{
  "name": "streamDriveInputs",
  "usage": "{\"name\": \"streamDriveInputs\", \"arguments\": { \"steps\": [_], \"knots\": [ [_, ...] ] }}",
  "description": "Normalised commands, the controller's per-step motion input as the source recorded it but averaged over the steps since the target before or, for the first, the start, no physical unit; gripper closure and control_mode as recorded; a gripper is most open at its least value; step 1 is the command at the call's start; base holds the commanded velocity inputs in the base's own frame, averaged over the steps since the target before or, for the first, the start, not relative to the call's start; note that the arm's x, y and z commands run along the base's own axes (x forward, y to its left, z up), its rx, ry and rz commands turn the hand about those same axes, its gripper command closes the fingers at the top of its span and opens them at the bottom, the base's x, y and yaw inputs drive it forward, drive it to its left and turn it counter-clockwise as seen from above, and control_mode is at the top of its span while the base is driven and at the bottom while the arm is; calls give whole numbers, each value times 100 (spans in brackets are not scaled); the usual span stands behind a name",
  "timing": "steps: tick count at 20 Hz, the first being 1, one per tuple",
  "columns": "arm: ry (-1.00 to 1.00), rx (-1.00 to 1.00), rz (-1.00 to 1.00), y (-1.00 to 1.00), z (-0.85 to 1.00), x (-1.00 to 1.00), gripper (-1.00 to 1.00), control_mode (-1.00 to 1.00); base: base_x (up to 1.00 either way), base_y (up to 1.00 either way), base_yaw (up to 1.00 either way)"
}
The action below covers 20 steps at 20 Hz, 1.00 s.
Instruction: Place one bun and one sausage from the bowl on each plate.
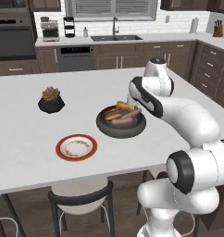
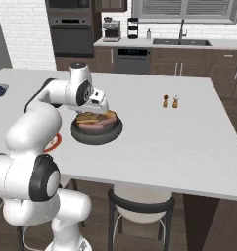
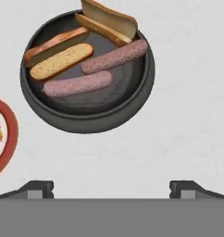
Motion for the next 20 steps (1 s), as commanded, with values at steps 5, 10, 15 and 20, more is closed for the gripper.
{"name": "streamDriveInputs", "arguments": {
  "steps": [5, 10, 15, 20],
  "knots": [
    [-1, -3, -40, 0, -52, 66, -100, -100, 0, 0, 0],
    [0, 0, -32, -25, -34, 66, -100, -100, 0, 0, 0],
    [-1, 6, -18, -30, -22, 48, -100, -100, 0, 0, 0],
    [-1, 6, -5, -39, -1, 45, -100, -100, 0, 0, 0]
  ]
}}
